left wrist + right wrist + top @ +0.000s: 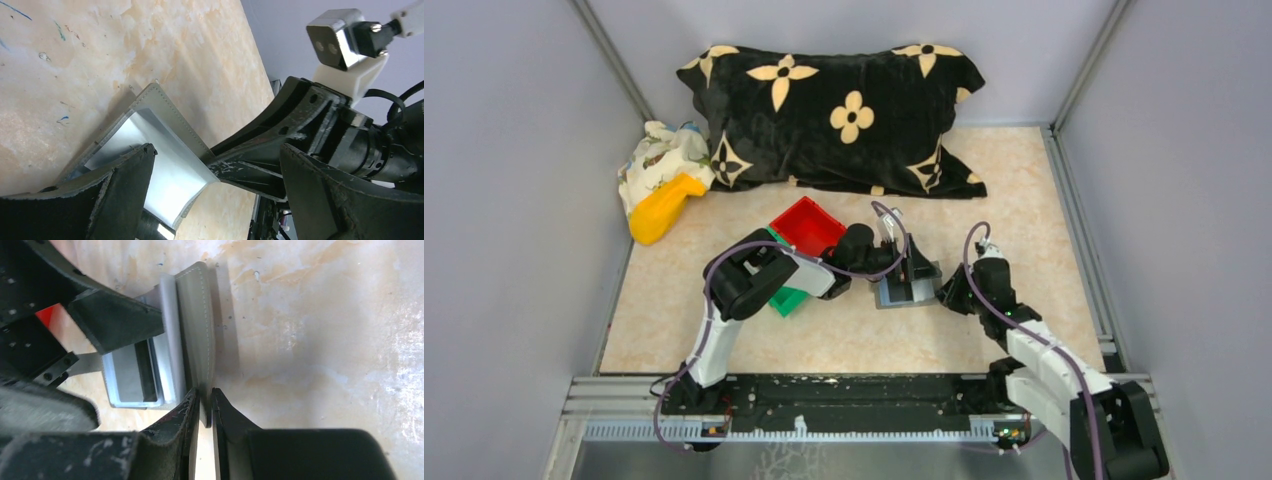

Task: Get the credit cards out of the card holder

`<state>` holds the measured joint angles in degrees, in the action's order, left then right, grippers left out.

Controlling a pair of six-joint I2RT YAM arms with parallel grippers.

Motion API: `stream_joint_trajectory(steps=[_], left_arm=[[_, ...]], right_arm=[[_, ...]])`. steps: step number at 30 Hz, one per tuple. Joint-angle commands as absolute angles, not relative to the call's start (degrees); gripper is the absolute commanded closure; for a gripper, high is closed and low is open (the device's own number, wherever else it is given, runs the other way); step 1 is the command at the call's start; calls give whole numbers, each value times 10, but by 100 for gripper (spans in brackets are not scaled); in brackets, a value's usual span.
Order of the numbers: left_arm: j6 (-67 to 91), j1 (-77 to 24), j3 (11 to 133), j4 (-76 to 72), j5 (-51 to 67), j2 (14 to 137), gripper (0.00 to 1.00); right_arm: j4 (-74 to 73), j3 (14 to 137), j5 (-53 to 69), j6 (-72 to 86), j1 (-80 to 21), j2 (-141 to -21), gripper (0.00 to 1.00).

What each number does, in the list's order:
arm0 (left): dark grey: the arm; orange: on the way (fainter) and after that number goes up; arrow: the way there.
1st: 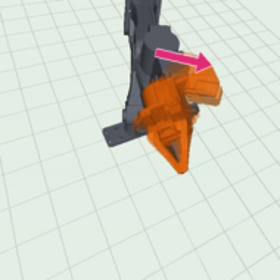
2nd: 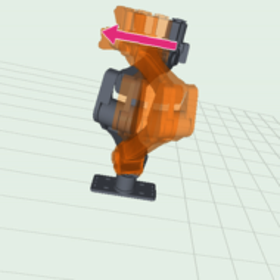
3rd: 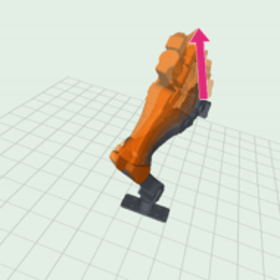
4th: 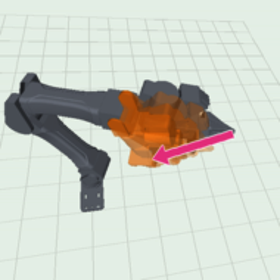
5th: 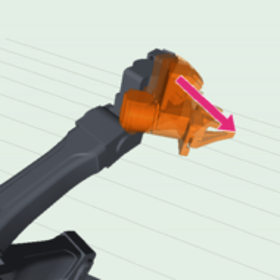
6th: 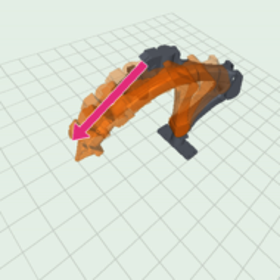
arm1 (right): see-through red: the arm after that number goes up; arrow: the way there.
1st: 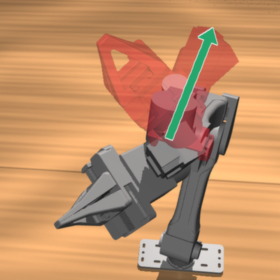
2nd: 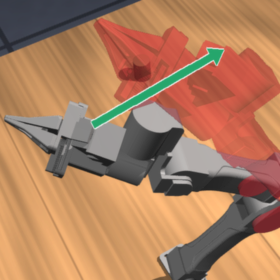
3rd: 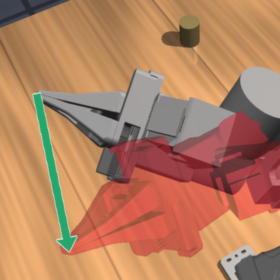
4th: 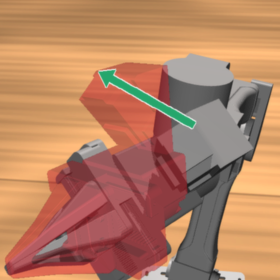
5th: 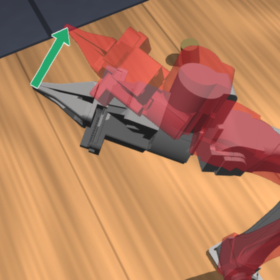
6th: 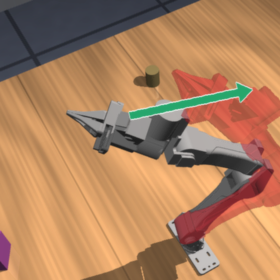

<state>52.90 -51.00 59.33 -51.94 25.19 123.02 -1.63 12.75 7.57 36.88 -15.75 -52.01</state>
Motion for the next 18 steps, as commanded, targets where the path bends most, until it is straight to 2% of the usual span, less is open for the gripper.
stream_joint_trajectory(steps=[1, 3, 9, 13, 14, 17, 18], left_arm=[[526, -506, 598, -508, 260, 1257, 0], [530, -505, 598, -511, 261, 1260, 0], [540, -503, 604, -517, 267, 1270, 0], [541, -503, 604, -517, 268, 1272, 0], [541, -503, 603, -518, 268, 1273, 0], [543, -503, 603, -519, 268, 1274, 0], [544, -503, 604, -519, 269, 1274, 0]], right_arm=[[-44, 141, 94, 347, -163, -457, 84], [-49, 145, 105, 348, -163, -431, 84], [-75, 159, 124, 361, -166, -379, 94], [-103, 169, 116, 362, -172, -357, 93], [-112, 172, 114, 362, -173, -352, 89], [-134, 181, 116, 365, -175, -329, 62], [-140, 184, 117, 367, -176, -321, 58]])
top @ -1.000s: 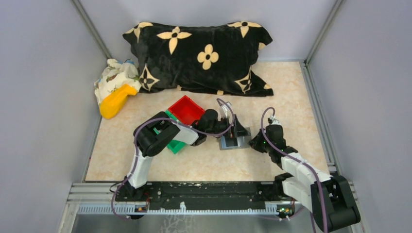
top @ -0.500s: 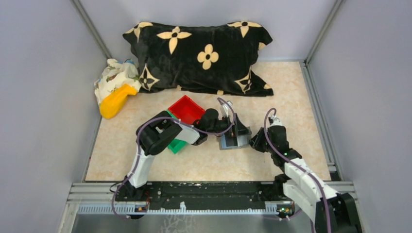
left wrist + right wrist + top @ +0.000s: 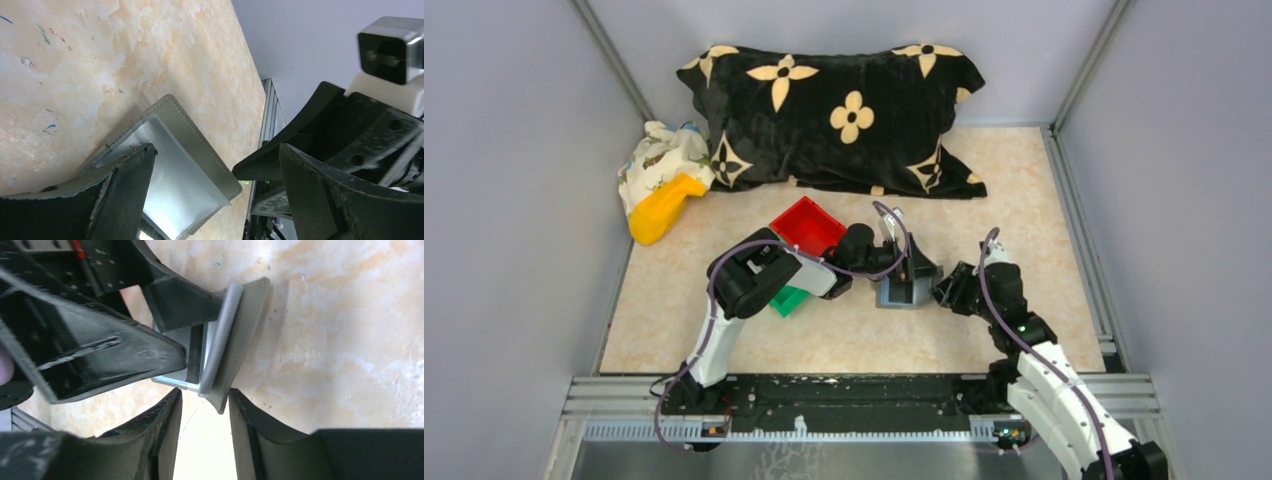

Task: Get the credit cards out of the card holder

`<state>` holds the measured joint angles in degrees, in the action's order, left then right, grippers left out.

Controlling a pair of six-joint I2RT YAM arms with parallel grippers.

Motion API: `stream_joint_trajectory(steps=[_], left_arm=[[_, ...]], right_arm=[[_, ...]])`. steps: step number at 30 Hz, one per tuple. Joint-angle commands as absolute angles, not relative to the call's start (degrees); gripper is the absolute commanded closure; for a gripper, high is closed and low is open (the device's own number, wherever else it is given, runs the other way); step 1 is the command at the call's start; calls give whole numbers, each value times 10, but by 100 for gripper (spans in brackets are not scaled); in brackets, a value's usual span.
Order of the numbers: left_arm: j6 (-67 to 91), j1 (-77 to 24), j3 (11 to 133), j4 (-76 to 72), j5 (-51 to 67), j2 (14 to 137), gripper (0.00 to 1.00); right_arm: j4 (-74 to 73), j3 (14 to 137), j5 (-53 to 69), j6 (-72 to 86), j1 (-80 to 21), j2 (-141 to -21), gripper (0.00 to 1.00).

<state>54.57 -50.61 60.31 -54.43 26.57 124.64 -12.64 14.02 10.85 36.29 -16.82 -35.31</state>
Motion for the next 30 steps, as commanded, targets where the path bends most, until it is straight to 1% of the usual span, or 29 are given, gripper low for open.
stream_joint_trajectory(steps=[1, 4, 6, 8, 13, 17, 23, 30], left_arm=[[544, -503, 604, -519, 270, 1274, 0], [546, -503, 605, -521, 270, 1276, 0], [549, -503, 606, -525, 271, 1277, 0], [552, -503, 606, -528, 273, 1278, 0], [553, -503, 609, -526, 272, 1280, 0], [556, -502, 609, -526, 271, 1280, 0], [553, -502, 602, -526, 272, 1267, 0], [553, -502, 589, -531, 277, 1244, 0]], right_arm=[[-147, 186, 117, 369, -176, -313, 57], [-156, 192, 118, 379, -178, -295, 58], [-150, 186, 122, 384, -181, -297, 63], [-132, 173, 126, 391, -188, -307, 65], [-54, 141, 108, 412, -244, -361, 65], [-20, 150, 62, 418, -298, -402, 65], [21, 140, 32, 418, -302, -452, 69], [73, 127, 12, 419, -302, -535, 70]])
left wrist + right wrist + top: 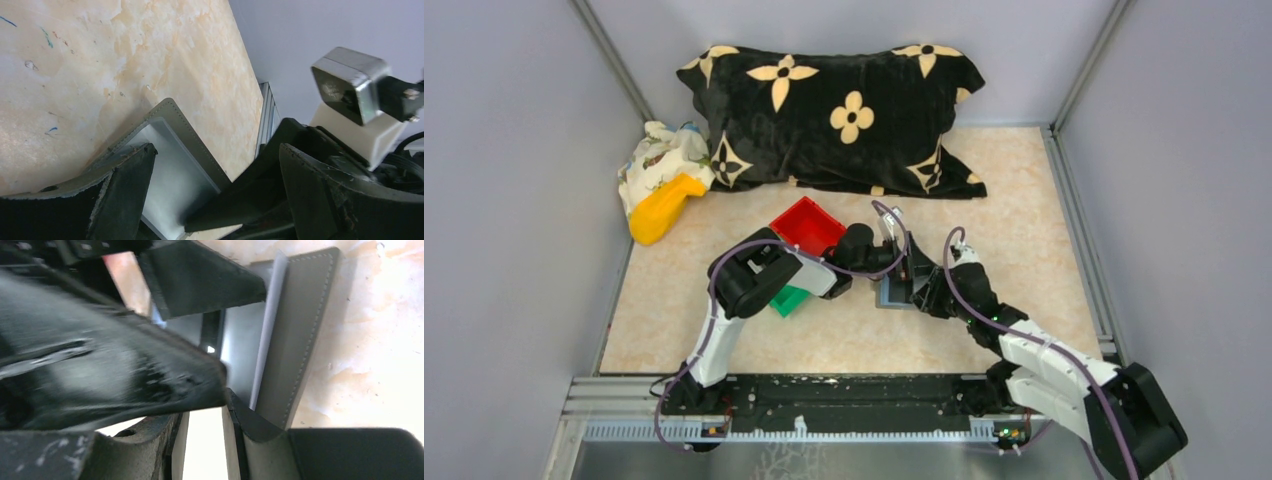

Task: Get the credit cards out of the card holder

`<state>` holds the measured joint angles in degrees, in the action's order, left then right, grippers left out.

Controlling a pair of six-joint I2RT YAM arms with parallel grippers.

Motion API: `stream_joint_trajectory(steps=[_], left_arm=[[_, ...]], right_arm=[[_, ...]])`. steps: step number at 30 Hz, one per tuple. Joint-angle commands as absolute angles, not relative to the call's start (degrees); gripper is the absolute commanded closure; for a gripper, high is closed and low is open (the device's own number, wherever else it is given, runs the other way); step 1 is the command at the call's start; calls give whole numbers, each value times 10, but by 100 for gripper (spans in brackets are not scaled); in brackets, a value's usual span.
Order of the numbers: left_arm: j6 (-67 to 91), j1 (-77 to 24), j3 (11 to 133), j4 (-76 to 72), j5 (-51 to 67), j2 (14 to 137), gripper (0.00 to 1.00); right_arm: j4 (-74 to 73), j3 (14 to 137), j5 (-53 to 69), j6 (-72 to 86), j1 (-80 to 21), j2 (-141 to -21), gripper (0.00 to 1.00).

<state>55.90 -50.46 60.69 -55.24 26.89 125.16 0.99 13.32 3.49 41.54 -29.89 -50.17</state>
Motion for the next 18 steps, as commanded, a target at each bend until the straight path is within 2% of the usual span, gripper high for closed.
stream_joint_trajectory(steps=[1, 9, 18], left_arm=[[554, -501, 588, -532, 278, 1240, 0], [537, -499, 599, -509, 293, 1219, 0], [475, -499, 635, -412, 305, 1183, 0]], right_arm=[[81, 125, 12, 420, -302, -545, 70], [124, 104, 25, 428, -302, -569, 60], [149, 94, 32, 431, -302, -579, 59]])
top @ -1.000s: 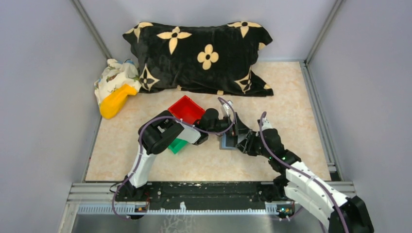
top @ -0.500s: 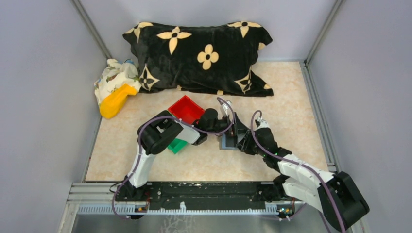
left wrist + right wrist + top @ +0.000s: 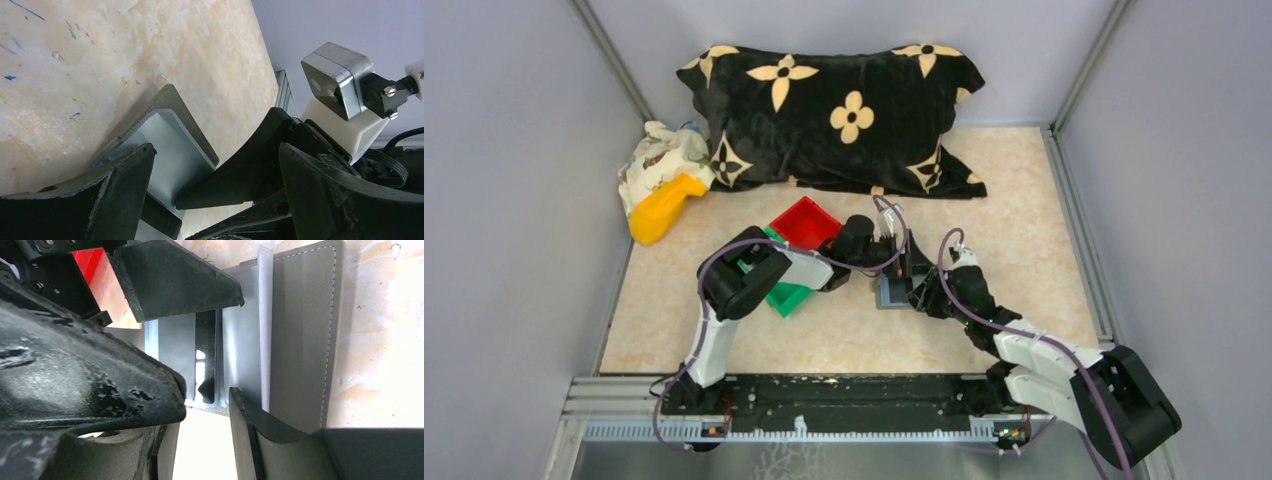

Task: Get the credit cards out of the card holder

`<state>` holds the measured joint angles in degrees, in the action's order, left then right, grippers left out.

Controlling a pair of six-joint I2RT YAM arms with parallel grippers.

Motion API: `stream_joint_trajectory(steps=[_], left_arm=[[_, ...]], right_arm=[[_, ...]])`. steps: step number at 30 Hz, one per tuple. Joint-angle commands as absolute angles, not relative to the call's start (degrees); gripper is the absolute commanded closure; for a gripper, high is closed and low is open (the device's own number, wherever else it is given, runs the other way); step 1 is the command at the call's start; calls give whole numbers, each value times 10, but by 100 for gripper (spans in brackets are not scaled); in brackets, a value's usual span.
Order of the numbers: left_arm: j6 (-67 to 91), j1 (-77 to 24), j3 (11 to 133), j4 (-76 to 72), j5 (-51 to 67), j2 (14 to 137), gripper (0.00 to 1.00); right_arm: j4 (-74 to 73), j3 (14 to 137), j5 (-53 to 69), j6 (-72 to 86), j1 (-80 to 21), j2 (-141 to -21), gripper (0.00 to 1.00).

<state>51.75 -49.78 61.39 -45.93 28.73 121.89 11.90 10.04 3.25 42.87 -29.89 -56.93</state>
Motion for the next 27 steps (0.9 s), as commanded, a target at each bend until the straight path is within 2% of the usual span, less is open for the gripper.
stream_joint_trajectory(steps=[1, 11, 23, 27], left_arm=[[469, -498, 637, -405, 304, 1178, 0], [455, -497, 616, -383, 278, 1113, 0], [456, -499, 512, -373, 263, 1097, 1], [460, -499, 487, -371, 255, 1091, 7]], right_arm=[[152, 94, 32, 431, -302, -581, 59], [162, 95, 38, 429, -302, -594, 59], [181, 98, 44, 429, -302, -620, 60], [181, 98, 46, 429, -302, -621, 60]])
